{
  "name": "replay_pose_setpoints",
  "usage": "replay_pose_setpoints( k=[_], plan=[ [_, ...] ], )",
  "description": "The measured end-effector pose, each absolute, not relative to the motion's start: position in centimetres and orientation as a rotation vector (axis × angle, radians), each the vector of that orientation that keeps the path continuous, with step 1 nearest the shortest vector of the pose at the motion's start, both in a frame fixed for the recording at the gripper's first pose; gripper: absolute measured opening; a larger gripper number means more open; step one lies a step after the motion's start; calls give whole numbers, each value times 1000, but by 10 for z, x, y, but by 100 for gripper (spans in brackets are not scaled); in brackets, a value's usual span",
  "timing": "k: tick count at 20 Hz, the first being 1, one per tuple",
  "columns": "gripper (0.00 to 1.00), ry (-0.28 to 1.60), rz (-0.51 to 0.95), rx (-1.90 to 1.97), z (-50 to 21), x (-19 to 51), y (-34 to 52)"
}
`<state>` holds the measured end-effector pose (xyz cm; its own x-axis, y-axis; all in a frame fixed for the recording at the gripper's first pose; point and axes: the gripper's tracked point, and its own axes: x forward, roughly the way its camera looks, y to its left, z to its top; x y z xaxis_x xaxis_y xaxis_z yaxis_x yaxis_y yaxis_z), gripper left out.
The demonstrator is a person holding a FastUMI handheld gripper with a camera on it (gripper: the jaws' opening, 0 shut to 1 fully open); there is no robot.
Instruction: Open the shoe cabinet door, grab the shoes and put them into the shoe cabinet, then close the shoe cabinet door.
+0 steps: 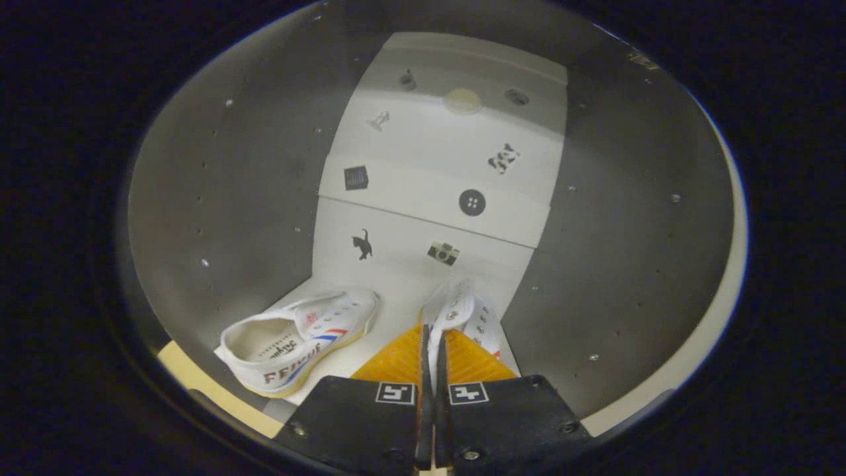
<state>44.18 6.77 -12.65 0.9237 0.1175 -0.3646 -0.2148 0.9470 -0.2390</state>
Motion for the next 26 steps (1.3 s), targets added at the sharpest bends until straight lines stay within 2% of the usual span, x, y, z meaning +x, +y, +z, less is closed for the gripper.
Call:
replay_pose_setpoints(
  k=[7,9,12,16,20,24,26],
  plan=[
    [9,389,179,-266,-160,464,67],
    [17,383,165,-262,-159,465,66],
    [20,360,130,-253,-151,461,61],
    [46,324,119,-212,-132,441,66],
    [60,260,138,-137,-99,398,84],
    [98,187,166,-88,-71,343,106],
    [100,167,168,-46,-56,310,111]
  ],
)
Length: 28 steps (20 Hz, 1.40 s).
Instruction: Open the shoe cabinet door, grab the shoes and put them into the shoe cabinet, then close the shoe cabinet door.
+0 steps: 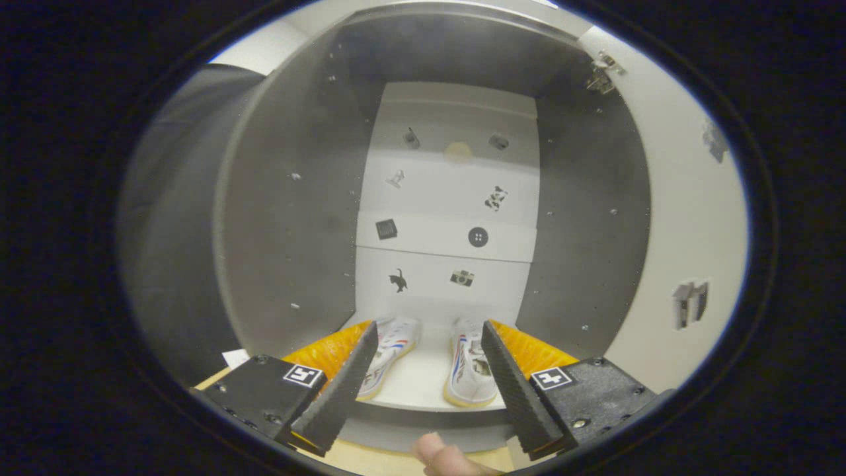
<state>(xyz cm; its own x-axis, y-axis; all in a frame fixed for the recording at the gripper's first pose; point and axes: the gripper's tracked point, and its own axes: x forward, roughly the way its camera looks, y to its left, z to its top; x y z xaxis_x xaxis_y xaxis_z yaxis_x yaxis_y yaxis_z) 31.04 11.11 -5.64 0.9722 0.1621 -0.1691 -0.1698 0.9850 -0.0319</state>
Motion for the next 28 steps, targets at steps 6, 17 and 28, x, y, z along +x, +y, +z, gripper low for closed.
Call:
replay_pose_setpoints(
  k=[6,17,28],
  plan=[
    [100,107,179,18,-18,190,114],
    [100,55,155,-23,29,-4,0],
    [100,31,56,4,54,-71,-177]
  ],
)
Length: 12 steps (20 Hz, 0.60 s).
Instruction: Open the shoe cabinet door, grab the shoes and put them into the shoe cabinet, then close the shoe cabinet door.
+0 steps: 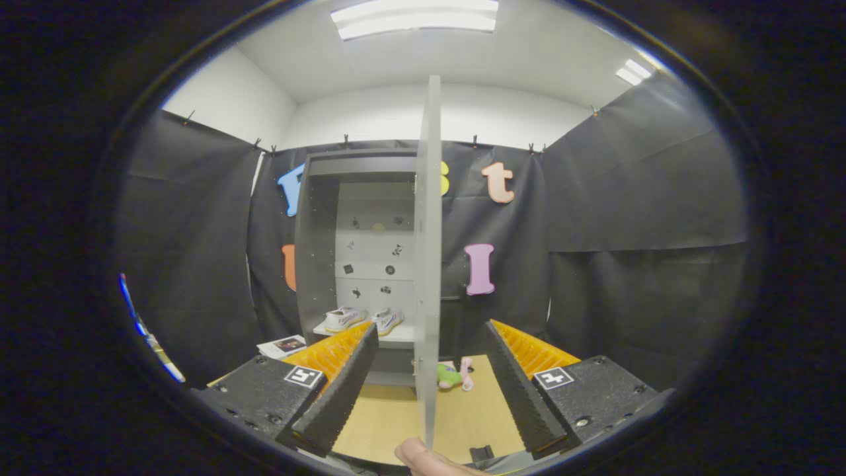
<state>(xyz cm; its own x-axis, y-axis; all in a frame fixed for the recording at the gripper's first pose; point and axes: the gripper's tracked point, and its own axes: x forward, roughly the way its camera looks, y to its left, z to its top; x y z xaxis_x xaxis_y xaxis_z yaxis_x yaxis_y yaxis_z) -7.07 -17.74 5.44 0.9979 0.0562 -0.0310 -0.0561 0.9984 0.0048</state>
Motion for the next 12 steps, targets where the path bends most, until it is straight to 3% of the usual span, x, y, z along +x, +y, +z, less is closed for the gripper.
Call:
replay_pose_setpoints(
  k=[12],
  plan=[
    [100,108,25,-25,27,30,-271]
  ],
)
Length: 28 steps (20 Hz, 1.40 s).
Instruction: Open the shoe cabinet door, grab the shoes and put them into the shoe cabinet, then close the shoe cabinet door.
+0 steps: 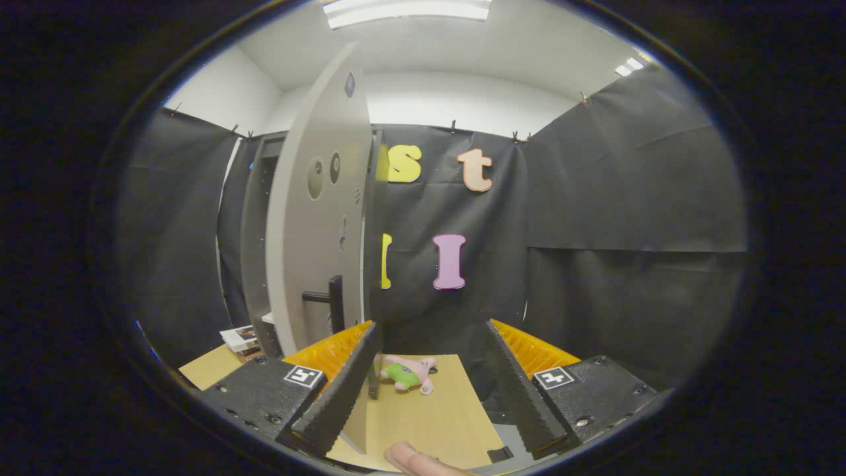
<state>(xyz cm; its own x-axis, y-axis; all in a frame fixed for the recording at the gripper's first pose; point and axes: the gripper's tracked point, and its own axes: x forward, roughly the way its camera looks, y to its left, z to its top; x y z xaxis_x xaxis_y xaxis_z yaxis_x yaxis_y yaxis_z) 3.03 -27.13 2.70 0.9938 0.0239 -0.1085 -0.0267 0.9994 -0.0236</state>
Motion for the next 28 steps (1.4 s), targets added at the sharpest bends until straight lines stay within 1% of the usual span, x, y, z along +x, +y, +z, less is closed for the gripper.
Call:
replay_pose_setpoints(
  k=[4,8,9,11,19,25,28],
  plan=[
    [100,144,63,-2,11,55,-264],
    [100,179,107,40,-2,57,-242],
    [97,171,108,45,1,58,-240],
    [95,147,86,28,2,60,-239],
    [95,87,-20,24,5,52,-236],
    [95,84,-40,-3,8,46,-220],
    [95,81,-26,6,8,43,-204]
  ],
)
